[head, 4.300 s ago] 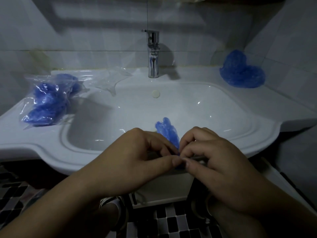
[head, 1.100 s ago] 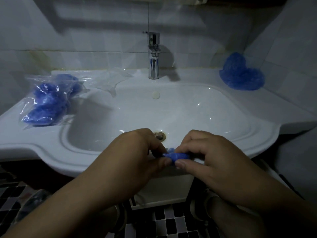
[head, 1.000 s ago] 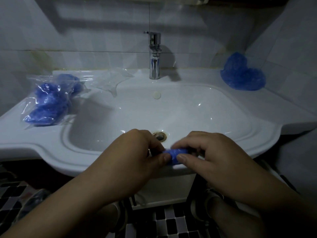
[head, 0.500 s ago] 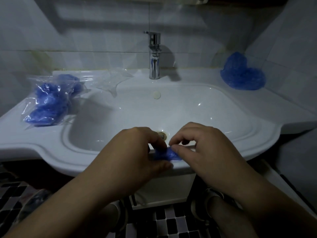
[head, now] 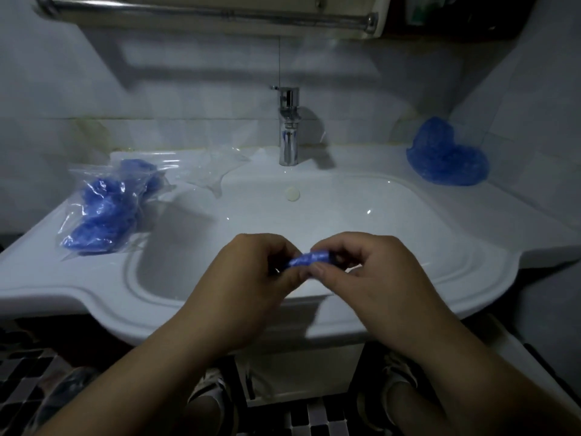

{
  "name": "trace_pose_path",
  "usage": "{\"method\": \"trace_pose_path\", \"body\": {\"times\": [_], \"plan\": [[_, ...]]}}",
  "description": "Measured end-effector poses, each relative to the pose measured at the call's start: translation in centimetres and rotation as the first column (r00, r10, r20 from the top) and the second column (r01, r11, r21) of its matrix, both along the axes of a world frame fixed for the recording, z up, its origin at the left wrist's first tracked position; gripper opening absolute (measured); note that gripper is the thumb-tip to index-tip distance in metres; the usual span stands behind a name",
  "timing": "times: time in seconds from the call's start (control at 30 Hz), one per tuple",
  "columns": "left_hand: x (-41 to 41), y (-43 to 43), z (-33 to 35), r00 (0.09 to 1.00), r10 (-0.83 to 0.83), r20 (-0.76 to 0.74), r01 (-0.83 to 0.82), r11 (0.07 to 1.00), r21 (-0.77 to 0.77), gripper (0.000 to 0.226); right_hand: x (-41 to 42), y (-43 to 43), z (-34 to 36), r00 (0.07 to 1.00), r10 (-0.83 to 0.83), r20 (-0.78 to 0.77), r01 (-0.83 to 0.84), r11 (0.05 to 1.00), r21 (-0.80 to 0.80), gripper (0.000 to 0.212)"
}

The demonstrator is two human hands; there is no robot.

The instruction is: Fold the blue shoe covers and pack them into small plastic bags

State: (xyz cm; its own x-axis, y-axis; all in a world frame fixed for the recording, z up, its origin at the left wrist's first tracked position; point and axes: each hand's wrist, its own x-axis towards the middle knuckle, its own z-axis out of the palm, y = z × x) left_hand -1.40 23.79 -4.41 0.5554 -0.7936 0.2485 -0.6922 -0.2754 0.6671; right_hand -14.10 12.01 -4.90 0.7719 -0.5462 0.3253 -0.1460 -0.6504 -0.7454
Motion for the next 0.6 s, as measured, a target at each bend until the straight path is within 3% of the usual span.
{"method": "trace_pose_path", "body": {"times": [0.1,0.2,0.33,0.4,0.47,0.53,0.6], "plan": [[0.7,-1.2,1.3,0.964,-0.023,-0.264,-0.008,0.993,-0.115,0.014,1.3,-0.6,0.7,0.989,-0.066,0.136,0.021,0.950,0.310,0.017],[1.8,-2.7,2.4,0.896,-0.009,-0.444,-0.059,0.988,-0.140,0.017,3.4,-1.6,1.0,0.981,-0.135,0.138,0.037,0.833,0.551,0.017],[3.9,-4.6,3.1,0.806,-0.007,-0.592,-0.077,0.990,-0.117,0.019,6.1,-2.7,1.6,0.968,-0.200,0.154,0.050,0.750,0.660,0.012],[5.4,-5.6,3.3,0.874,-0.017,-0.486,-0.017,0.998,-0.066,0.033,7.0,-3.2,1.7,0.954,-0.253,0.159,0.113,0.797,0.594,0.009],[8.3,-6.8,2.9,0.988,0.041,-0.146,-0.037,0.999,0.030,0.048,7.4,-3.4,1.8,0.942,-0.291,0.166,0.163,0.830,0.534,0.010],[12.3,-7.8,2.1,0.955,0.181,0.237,-0.206,0.975,0.085,0.048,7.2,-3.4,1.8,0.947,-0.277,0.162,0.156,0.839,0.520,0.011],[16.0,-8.5,1.3,0.884,0.249,0.395,-0.335,0.927,0.167,0.042,6.5,-3.3,1.7,0.949,-0.268,0.165,0.156,0.855,0.494,0.013]]}}
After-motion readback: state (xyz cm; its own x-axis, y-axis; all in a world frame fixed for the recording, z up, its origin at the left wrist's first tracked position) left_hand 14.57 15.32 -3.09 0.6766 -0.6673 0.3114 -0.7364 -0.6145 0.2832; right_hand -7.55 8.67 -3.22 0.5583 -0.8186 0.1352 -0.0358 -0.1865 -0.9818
